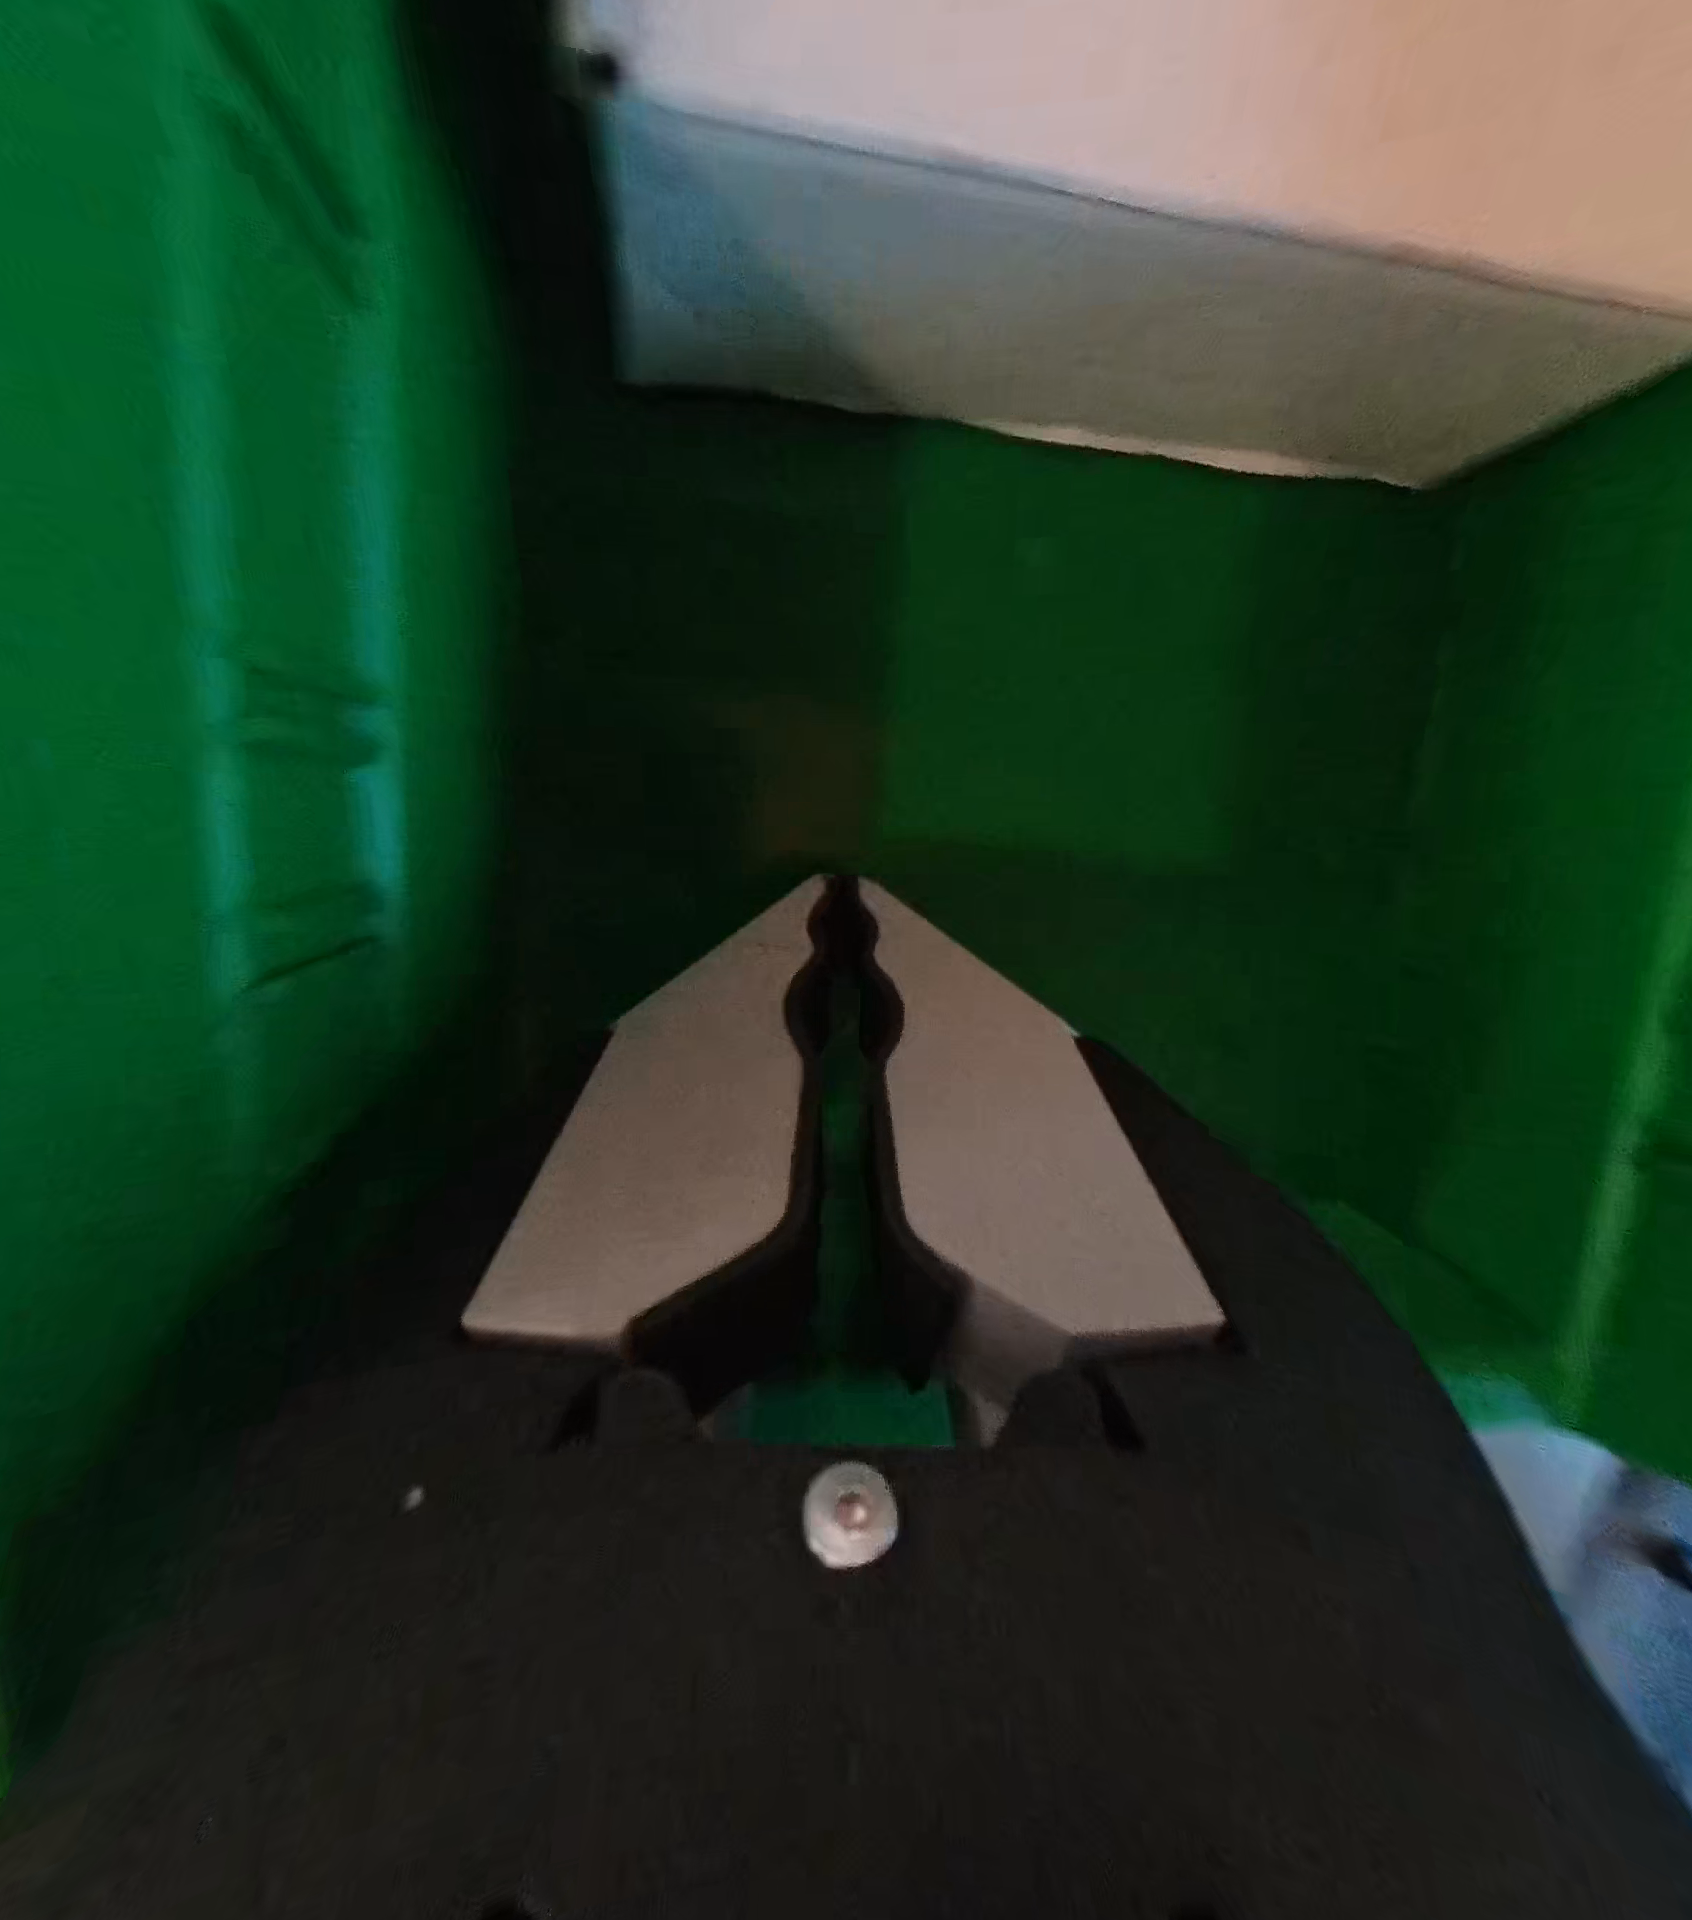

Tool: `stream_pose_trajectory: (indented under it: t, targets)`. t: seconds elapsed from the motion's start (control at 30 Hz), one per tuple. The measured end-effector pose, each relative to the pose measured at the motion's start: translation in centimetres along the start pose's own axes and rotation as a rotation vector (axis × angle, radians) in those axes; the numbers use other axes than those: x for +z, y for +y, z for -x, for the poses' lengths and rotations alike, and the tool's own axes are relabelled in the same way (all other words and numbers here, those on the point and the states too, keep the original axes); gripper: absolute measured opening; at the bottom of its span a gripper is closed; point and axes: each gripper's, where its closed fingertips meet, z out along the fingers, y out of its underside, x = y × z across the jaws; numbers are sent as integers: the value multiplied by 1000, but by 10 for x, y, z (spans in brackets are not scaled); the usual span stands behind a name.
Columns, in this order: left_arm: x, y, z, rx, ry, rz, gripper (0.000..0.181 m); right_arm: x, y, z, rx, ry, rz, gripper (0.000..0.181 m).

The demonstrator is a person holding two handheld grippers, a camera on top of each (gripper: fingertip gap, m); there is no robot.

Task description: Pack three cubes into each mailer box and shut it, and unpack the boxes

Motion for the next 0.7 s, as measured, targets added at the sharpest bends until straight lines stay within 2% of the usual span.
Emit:
stream_pose_trajectory:
  t: [0.17,0.23,0.33,0.4,0.5,0.57,0.6,0.67,0.7]
  targets:
    - [0,1,0,0,-5,5,12,-23,-4,84,41,-436,-75,0]
    - [0,2,1,-6,-7,4,12,-34,-8,103,16,-518,-123,0]
    - [1,3,2,-15,-5,6,12,-49,-19,124,-76,-559,-222,0]
    - [1,5,2,-22,-5,10,12,-55,-30,125,-85,-527,-282,0]
    - [1,6,3,-36,-10,11,11,-65,-50,87,-40,-286,-369,0]
    - [1,7,10,-58,-50,16,12,-90,-65,66,-2,-127,-457,0]
    - [1,8,22,-87,-119,25,12,-109,-75,66,-1,-81,-512,0]
    - [-3,9,50,-197,-257,9,20,-147,-97,89,-43,-66,-620,0]
    - [-7,7,61,-256,-294,-20,24,-163,-107,111,-84,-100,-658,32]
